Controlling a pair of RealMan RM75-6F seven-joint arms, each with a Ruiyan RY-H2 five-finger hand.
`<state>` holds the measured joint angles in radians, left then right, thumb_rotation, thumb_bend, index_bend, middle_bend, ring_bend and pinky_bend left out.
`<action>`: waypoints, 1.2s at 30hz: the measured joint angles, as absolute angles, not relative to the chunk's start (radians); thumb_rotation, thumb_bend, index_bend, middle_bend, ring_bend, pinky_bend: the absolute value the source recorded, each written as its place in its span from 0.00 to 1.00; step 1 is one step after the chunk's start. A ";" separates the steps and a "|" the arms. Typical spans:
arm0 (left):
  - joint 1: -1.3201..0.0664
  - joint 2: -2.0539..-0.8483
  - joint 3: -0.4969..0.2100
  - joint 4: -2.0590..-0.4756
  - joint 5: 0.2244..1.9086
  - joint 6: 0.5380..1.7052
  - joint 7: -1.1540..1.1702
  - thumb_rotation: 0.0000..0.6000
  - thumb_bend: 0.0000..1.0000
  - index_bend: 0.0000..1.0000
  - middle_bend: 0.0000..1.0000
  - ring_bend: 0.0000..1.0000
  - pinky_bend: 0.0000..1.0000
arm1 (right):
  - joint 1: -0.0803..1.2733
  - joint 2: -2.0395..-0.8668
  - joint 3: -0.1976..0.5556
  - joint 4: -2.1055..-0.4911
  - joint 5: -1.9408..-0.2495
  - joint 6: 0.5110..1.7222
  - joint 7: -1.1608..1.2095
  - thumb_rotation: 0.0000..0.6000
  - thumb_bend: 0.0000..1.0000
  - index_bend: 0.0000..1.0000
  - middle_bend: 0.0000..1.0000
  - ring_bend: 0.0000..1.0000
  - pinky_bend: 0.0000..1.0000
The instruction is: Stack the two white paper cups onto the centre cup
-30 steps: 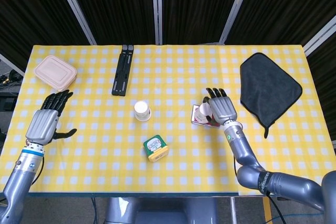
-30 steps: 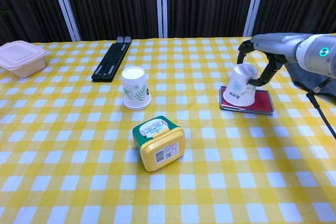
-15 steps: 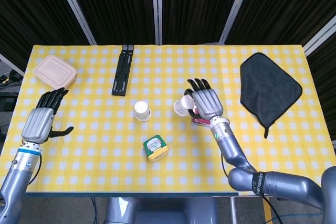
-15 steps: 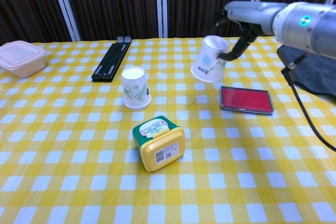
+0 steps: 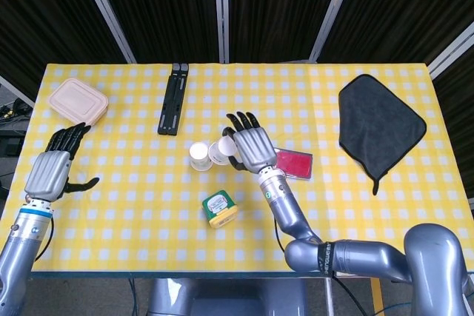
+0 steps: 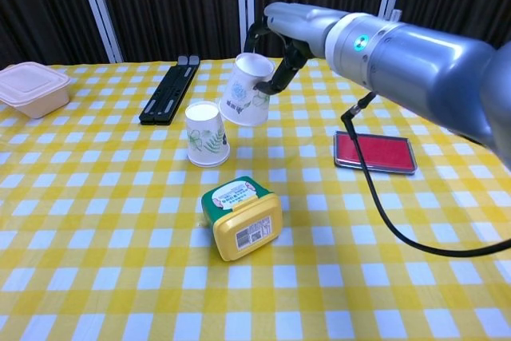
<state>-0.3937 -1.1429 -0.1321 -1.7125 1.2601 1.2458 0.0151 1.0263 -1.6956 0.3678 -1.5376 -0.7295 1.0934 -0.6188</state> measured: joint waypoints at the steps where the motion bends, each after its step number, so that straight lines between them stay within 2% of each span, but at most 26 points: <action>1: -0.393 -1.140 -0.134 -1.711 1.259 1.242 0.007 1.00 0.19 0.02 0.00 0.00 0.00 | 1.031 -1.707 0.365 -1.522 -0.732 1.094 -0.619 1.00 0.32 0.47 0.08 0.00 0.00; 12: -0.399 -1.132 -0.142 -1.699 1.244 1.202 -0.014 1.00 0.19 0.02 0.00 0.00 0.00 | 1.073 -1.813 0.372 -1.374 -0.791 1.085 -0.570 1.00 0.32 0.48 0.09 0.00 0.00; 20: -0.398 -1.130 -0.149 -1.696 1.233 1.194 -0.019 1.00 0.18 0.02 0.00 0.00 0.00 | 1.088 -1.851 0.398 -1.331 -0.845 1.105 -0.532 1.00 0.32 0.48 0.09 0.00 0.00; 36: -0.398 -1.121 -0.155 -1.692 1.227 1.168 -0.038 1.00 0.19 0.02 0.00 0.00 0.00 | 1.104 -1.905 0.404 -1.275 -0.851 1.077 -0.537 1.00 0.32 0.48 0.09 0.00 0.00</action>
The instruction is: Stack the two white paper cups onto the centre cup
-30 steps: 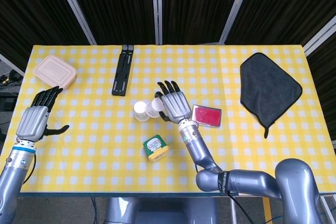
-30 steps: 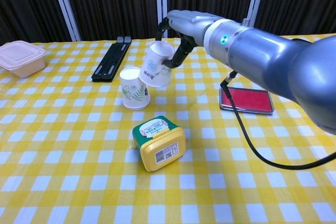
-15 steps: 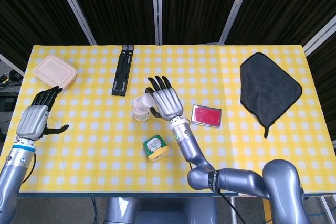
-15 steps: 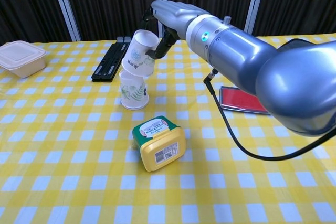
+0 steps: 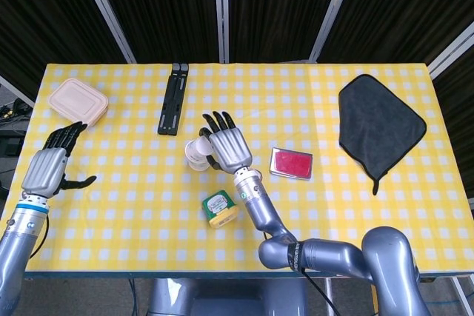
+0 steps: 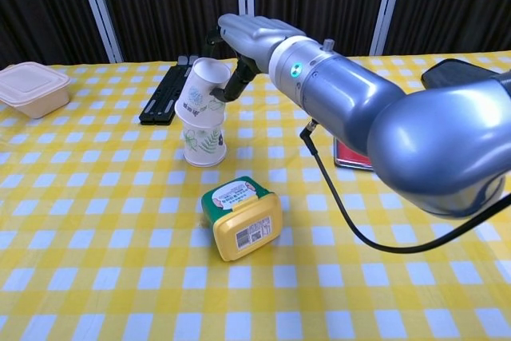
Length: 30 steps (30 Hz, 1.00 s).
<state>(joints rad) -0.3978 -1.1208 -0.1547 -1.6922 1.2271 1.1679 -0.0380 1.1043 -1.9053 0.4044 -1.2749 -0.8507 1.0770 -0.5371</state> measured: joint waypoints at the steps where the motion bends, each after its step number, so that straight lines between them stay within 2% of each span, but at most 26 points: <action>1: -0.399 -1.119 -0.155 -1.694 1.224 1.165 -0.036 1.00 0.19 0.02 0.00 0.00 0.00 | 1.106 -1.909 0.406 -1.270 -0.851 1.075 -0.537 1.00 0.32 0.47 0.09 0.00 0.00; 4: -0.399 -1.118 -0.156 -1.695 1.220 1.163 -0.033 1.00 0.19 0.02 0.00 0.00 0.00 | 1.112 -1.920 0.411 -1.254 -0.851 1.069 -0.536 1.00 0.30 0.45 0.08 0.00 0.00; 9: -0.400 -1.116 -0.159 -1.695 1.210 1.156 -0.031 1.00 0.19 0.02 0.00 0.00 0.00 | 1.119 -1.937 0.416 -1.221 -0.845 1.056 -0.541 1.00 0.19 0.27 0.01 0.00 0.00; 12: -0.401 -1.117 -0.159 -1.693 1.206 1.152 -0.028 1.00 0.19 0.02 0.00 0.00 0.00 | 1.117 -1.936 0.413 -1.226 -0.850 1.064 -0.552 1.00 0.16 0.21 0.00 0.00 0.00; 22: -0.399 -1.117 -0.158 -1.701 1.210 1.158 -0.014 1.00 0.19 0.02 0.00 0.00 0.00 | 1.088 -1.895 0.408 -1.315 -0.868 1.100 -0.576 1.00 0.15 0.19 0.00 0.00 0.00; 30: -0.397 -1.118 -0.159 -1.708 1.207 1.165 0.006 1.00 0.19 0.02 0.00 0.00 0.00 | 1.009 -1.804 0.385 -1.432 -0.889 1.167 -0.585 1.00 0.16 0.19 0.00 0.00 0.00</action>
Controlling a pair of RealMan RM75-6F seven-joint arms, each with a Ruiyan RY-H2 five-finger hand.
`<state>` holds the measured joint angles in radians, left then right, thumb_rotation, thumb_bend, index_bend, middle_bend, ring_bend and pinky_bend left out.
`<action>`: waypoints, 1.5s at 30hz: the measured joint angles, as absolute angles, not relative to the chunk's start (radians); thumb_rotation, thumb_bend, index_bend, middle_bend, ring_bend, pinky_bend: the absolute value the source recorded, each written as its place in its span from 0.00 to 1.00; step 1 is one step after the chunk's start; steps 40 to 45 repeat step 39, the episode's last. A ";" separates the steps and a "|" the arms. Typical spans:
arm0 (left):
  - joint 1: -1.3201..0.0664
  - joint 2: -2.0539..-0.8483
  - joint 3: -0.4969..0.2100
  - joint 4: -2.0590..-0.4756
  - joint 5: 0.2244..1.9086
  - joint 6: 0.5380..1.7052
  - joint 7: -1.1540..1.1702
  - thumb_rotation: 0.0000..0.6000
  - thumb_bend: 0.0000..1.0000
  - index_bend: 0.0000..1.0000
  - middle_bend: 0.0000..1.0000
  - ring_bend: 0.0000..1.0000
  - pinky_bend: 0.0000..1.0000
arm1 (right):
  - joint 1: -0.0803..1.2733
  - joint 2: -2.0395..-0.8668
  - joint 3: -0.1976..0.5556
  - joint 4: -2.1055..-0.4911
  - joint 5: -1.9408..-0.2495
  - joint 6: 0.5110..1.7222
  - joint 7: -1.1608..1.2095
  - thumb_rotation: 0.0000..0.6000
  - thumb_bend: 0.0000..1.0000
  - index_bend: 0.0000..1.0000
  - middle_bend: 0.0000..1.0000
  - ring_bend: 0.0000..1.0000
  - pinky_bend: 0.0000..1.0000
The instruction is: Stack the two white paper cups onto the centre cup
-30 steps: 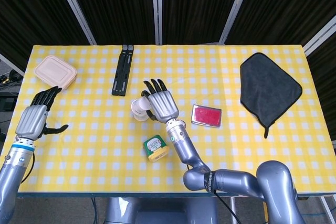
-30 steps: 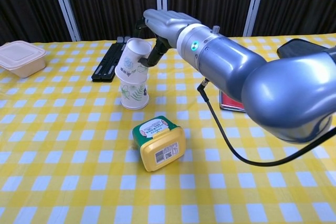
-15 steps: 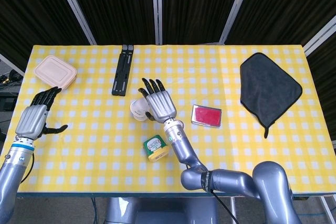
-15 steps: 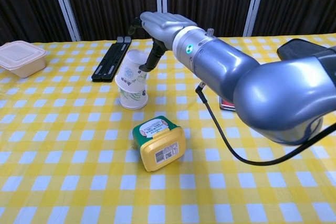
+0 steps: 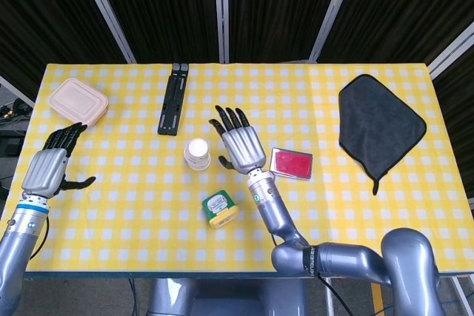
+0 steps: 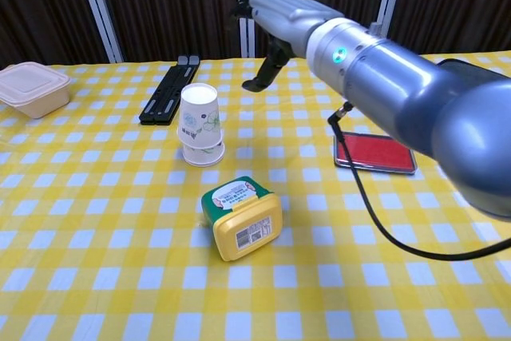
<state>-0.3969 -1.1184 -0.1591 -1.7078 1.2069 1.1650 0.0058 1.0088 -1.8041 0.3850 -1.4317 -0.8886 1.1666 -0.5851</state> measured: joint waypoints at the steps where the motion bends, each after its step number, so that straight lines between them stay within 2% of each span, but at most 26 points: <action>1: -0.397 -1.119 -0.158 -1.710 1.207 1.165 0.010 1.00 0.19 0.02 0.00 0.00 0.00 | 0.998 -1.791 0.382 -1.446 -0.888 1.173 -0.586 1.00 0.16 0.19 0.00 0.00 0.00; 13: -0.396 -1.129 -0.152 -1.715 1.210 1.175 0.052 1.00 0.19 0.01 0.00 0.00 0.00 | 0.826 -1.612 0.289 -1.595 -0.968 1.255 -0.524 1.00 0.17 0.19 0.00 0.00 0.00; 16: -0.397 -1.136 -0.149 -1.711 1.208 1.176 0.068 1.00 0.19 0.01 0.00 0.00 0.00 | 0.766 -1.557 0.247 -1.612 -1.016 1.287 -0.485 1.00 0.17 0.16 0.00 0.00 0.00; 20: -0.400 -1.146 -0.145 -1.709 1.206 1.174 0.091 1.00 0.18 0.00 0.00 0.00 0.00 | 0.686 -1.484 0.191 -1.619 -1.060 1.324 -0.428 1.00 0.15 0.07 0.00 0.00 0.00; 24: -0.402 -1.166 -0.133 -1.702 1.217 1.177 0.125 1.00 0.14 0.00 0.00 0.00 0.00 | 0.607 -1.430 0.141 -1.605 -1.086 1.362 -0.363 1.00 0.14 0.00 0.00 0.00 0.00; 26: -0.402 -1.177 -0.125 -1.696 1.225 1.181 0.144 1.00 0.10 0.00 0.00 0.00 0.00 | 0.549 -1.398 0.109 -1.587 -1.105 1.385 -0.303 1.00 0.13 0.00 0.00 0.00 0.00; 32: -0.386 -1.211 -0.100 -1.672 1.240 1.214 0.195 1.00 0.08 0.00 0.00 0.00 0.00 | 0.383 -1.319 0.030 -1.492 -1.155 1.471 -0.169 1.00 0.13 0.00 0.00 0.00 0.00; 38: -0.330 -1.240 -0.057 -1.631 1.256 1.272 0.221 1.00 0.08 0.00 0.00 0.00 0.00 | 0.284 -1.273 -0.003 -1.429 -1.200 1.514 -0.091 1.00 0.13 0.00 0.00 0.00 0.00; 45: -0.323 -1.242 -0.052 -1.629 1.257 1.279 0.224 1.00 0.08 0.00 0.00 0.00 0.00 | 0.276 -1.269 -0.003 -1.427 -1.203 1.517 -0.083 1.00 0.13 0.00 0.00 0.00 0.00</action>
